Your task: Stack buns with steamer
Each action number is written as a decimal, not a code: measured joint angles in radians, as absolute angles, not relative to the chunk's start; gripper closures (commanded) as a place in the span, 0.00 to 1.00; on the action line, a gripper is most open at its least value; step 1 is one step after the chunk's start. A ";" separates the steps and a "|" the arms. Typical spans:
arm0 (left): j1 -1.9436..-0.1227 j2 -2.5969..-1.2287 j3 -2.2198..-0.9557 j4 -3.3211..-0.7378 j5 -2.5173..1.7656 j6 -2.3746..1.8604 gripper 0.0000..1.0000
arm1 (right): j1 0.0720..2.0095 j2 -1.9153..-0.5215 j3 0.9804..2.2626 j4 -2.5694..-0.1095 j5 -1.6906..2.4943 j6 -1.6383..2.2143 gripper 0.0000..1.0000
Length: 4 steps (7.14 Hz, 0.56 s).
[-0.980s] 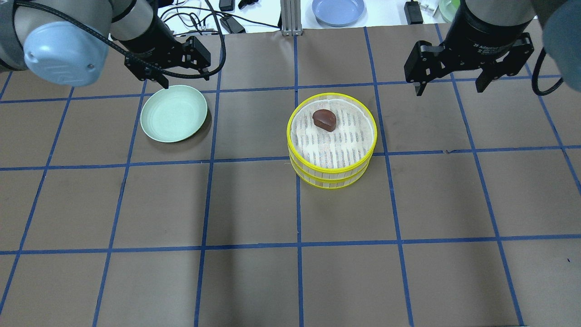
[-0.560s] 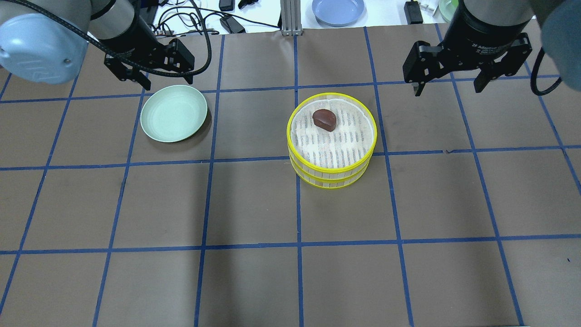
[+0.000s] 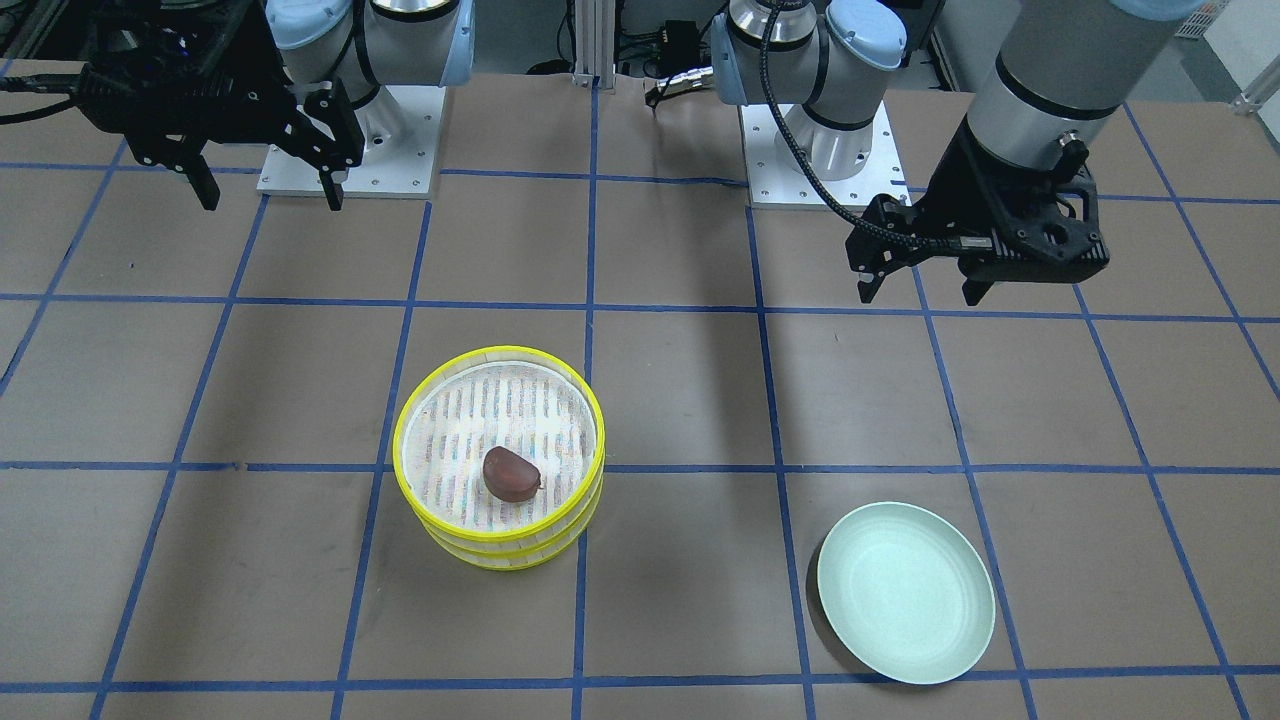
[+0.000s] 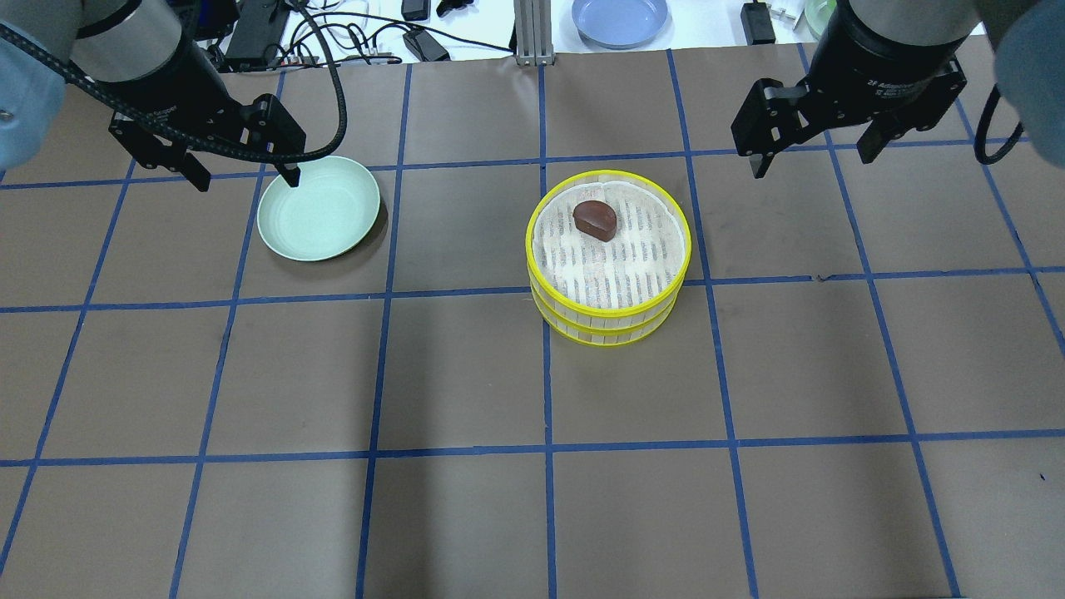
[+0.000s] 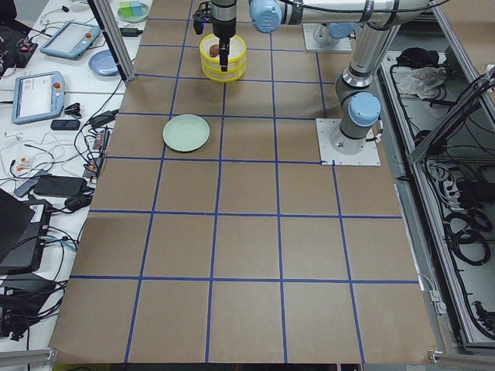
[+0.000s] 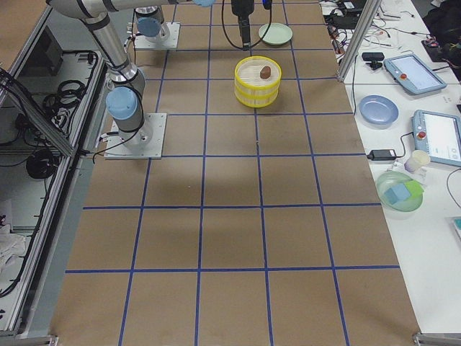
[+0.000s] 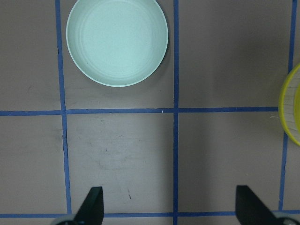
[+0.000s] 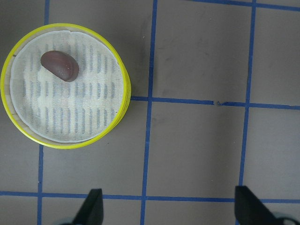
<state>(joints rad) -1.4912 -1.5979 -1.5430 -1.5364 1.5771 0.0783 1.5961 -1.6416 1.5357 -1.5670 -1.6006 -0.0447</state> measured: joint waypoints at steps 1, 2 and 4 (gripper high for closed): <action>-1.483 -1.594 -1.543 -1.538 1.592 0.085 0.00 | 1.596 -1.642 1.536 -1.569 -1.586 -0.046 0.00; -1.475 -1.592 -1.542 -1.535 1.599 0.088 0.00 | 1.596 -1.643 1.536 -1.569 -1.585 -0.046 0.00; -1.475 -1.592 -1.543 -1.532 1.593 0.088 0.00 | 1.597 -1.643 1.537 -1.568 -1.586 -0.046 0.00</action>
<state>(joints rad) -1.4751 -1.5918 -1.5429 -1.5319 1.5927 0.0882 1.5967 -1.6428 1.5368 -1.5678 -1.5859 -0.0461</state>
